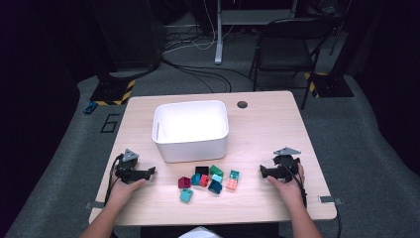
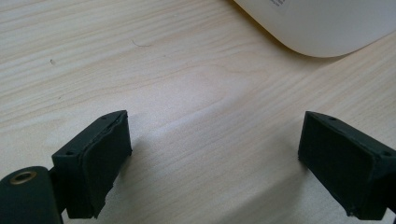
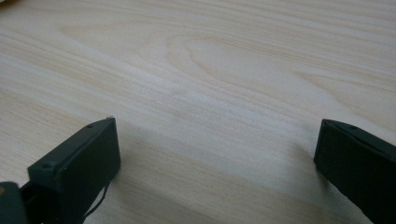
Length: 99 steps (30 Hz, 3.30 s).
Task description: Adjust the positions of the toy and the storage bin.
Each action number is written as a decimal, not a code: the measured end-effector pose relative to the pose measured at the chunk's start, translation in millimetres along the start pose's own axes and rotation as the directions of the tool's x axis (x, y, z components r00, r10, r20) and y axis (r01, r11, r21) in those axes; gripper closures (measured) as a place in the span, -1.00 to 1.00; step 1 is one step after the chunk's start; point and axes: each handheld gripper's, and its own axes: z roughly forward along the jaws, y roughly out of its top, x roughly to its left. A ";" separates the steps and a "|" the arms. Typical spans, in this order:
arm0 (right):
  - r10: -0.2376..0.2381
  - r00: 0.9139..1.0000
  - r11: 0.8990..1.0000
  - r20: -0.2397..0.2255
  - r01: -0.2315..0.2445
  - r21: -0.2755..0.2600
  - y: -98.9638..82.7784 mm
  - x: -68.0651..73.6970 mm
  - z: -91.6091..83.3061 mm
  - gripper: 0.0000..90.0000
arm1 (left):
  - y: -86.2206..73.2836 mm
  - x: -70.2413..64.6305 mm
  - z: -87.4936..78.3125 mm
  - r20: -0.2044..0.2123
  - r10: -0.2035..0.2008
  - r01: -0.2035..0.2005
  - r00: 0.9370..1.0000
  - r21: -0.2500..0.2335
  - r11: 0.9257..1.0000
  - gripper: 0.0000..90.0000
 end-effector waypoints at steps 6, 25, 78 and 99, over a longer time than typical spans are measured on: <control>0.007 1.000 1.000 0.006 -0.007 -0.001 0.1 1.3 0.0 -0.99 | -1.1 -0.2 -0.4 -0.015 0.005 -0.006 1.000 -0.012 1.000 -0.79; 0.001 1.000 0.999 0.004 -0.001 -0.035 -0.3 6.2 -3.8 -0.59 | -2.7 3.1 -5.2 -0.021 -0.006 0.006 1.000 -0.020 1.000 -0.56; -0.224 0.946 0.972 -0.233 0.234 0.015 89.5 51.2 -65.8 -0.01 | 84.0 2.5 -76.9 0.125 -0.026 0.031 0.992 -0.044 0.999 -0.07; -0.225 0.931 0.974 -0.287 0.227 -0.027 140.2 64.5 -66.5 -0.04 | 127.1 1.3 -86.0 0.114 -0.021 0.029 0.993 -0.072 0.997 -0.12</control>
